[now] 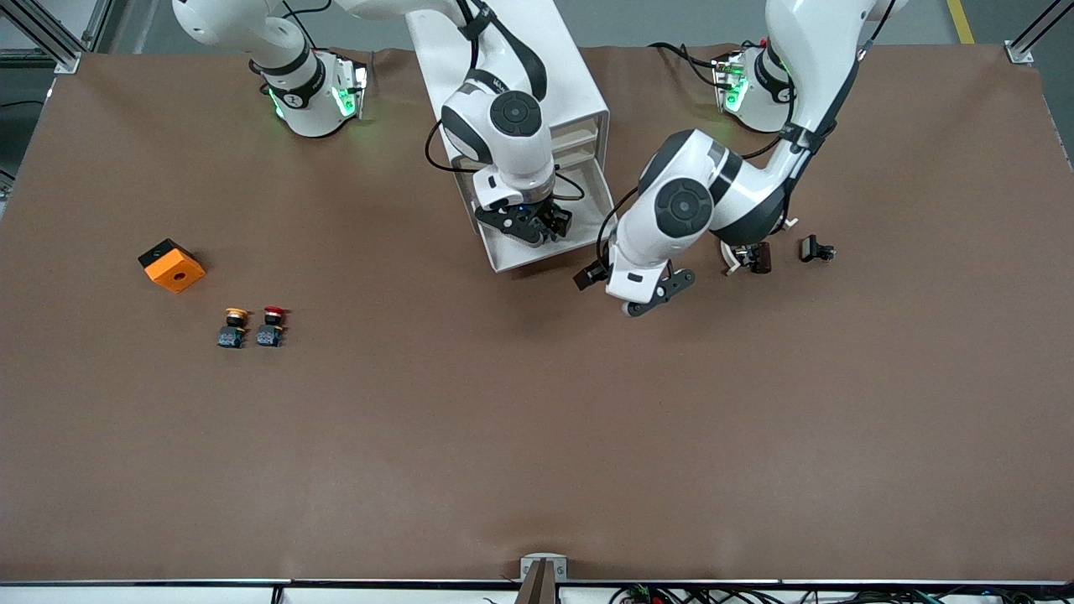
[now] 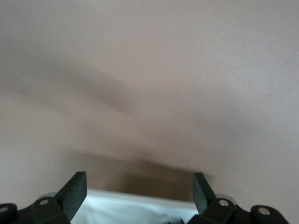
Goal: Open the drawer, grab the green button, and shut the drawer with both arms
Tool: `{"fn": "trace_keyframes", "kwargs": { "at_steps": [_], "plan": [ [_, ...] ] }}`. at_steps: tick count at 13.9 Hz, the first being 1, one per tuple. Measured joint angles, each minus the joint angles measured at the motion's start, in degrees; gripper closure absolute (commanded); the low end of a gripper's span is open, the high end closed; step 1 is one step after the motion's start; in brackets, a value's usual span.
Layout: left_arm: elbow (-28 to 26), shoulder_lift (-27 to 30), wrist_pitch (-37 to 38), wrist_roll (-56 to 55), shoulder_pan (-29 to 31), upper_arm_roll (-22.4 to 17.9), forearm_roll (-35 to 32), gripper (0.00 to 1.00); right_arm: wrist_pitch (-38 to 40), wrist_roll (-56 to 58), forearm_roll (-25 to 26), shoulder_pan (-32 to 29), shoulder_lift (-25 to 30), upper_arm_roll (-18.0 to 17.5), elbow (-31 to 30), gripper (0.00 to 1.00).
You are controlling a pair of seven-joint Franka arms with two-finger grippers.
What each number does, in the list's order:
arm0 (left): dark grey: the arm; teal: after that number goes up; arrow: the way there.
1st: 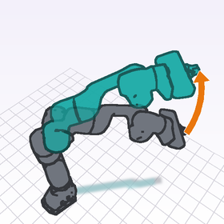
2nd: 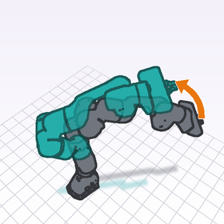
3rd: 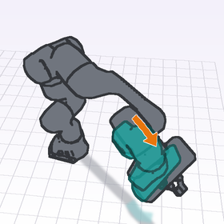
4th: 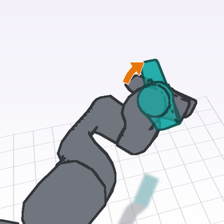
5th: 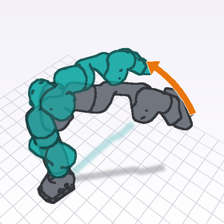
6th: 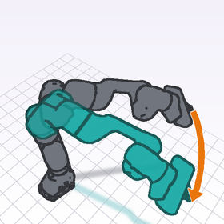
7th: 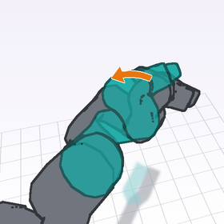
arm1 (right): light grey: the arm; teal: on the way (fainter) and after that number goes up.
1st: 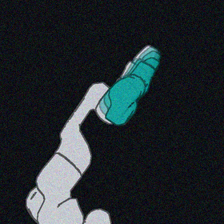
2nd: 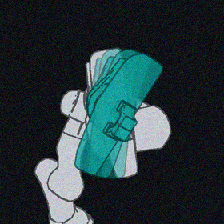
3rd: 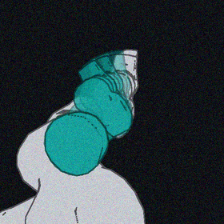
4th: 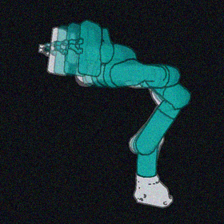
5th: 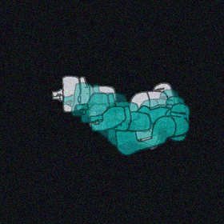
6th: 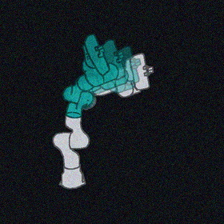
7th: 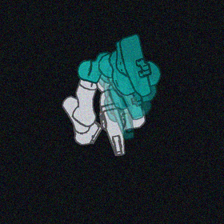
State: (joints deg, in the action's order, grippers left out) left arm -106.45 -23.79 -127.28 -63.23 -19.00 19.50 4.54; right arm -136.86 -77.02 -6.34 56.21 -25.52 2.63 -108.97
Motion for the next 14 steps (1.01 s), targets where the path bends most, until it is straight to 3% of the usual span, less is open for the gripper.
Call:
{"fn": "trace_keyframes", "kwargs": {
  "at_steps": [1,6,8,11,14],
  "plan": [
    [-0.7,-0.1,-1.8,0.1,0.0,0.0,-2.7,0.00,0.0,0.0,0.0,0.0,0.0,0.0,0.0,1.00],
    [-1.4,-1.4,-4.1,0.5,-0.2,0.5,-8.3,0.00,0.3,0.1,0.0,-0.1,0.0,0.6,0.5,1.00],
    [-1.4,-1.5,-4.1,0.6,-0.9,0.6,-8.4,0.00,4.4,1.2,0.0,-1.0,0.2,1.3,3.1,1.00],
    [-1.4,-1.5,-4.1,0.6,-1.3,0.6,-8.4,0.00,14.3,6.1,0.0,-5.7,1.3,1.7,10.3,1.00],
    [-1.4,-1.5,-4.2,0.7,-1.5,0.7,-8.4,0.00,18.6,14.8,0.0,-12.6,3.8,1.9,12.8,1.00]
  ]
}}
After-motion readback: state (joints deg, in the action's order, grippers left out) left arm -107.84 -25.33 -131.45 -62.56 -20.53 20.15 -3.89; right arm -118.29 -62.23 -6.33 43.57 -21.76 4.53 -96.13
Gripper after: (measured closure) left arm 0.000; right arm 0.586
